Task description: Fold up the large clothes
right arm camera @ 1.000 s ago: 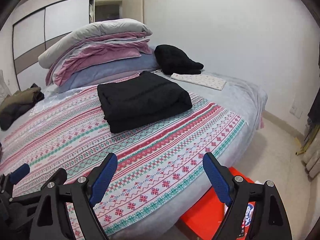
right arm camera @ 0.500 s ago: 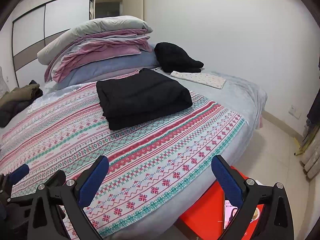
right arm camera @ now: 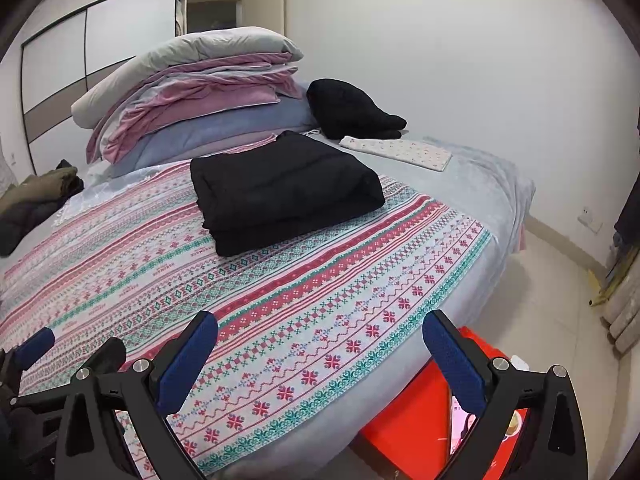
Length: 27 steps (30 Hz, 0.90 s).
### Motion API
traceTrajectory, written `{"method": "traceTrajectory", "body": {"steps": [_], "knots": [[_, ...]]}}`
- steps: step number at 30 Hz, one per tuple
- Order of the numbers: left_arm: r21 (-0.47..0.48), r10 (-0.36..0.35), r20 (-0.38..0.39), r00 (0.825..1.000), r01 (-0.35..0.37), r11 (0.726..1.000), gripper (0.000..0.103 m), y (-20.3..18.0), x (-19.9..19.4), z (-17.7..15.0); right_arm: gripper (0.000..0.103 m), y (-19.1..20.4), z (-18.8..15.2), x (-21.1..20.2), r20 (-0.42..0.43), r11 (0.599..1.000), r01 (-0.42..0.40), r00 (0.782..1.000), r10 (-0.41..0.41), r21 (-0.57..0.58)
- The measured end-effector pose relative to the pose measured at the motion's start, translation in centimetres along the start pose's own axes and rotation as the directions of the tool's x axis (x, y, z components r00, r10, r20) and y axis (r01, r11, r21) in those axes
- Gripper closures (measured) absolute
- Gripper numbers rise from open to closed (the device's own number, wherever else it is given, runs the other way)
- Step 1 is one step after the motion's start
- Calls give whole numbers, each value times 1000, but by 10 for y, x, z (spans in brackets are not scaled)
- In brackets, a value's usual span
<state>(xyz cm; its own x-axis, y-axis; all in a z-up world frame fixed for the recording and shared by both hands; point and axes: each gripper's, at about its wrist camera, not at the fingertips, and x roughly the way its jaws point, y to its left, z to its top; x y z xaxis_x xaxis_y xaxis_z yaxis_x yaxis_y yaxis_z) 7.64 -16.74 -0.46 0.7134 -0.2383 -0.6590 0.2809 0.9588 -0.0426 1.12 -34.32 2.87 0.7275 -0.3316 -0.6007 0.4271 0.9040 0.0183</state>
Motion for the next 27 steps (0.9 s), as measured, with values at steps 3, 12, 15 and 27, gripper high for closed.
{"method": "traceTrajectory", "body": {"steps": [3, 12, 15, 27], "knots": [[3, 0, 2, 1000, 0, 1000, 1, -1, 0, 0, 0, 0, 0, 0, -2, 1000, 1, 1000, -1, 2], [14, 5, 8, 1000, -5, 1000, 1, -4, 0, 1, 0, 1, -1, 2, -10, 1000, 0, 1000, 0, 3], [12, 5, 7, 1000, -5, 1000, 1, -5, 0, 2, 0, 2, -1, 2, -12, 1000, 1, 1000, -1, 4], [17, -4, 11, 1000, 4, 1000, 1, -11, -1, 1, 0, 2, -3, 4, -19, 1000, 4, 1000, -4, 4]]}}
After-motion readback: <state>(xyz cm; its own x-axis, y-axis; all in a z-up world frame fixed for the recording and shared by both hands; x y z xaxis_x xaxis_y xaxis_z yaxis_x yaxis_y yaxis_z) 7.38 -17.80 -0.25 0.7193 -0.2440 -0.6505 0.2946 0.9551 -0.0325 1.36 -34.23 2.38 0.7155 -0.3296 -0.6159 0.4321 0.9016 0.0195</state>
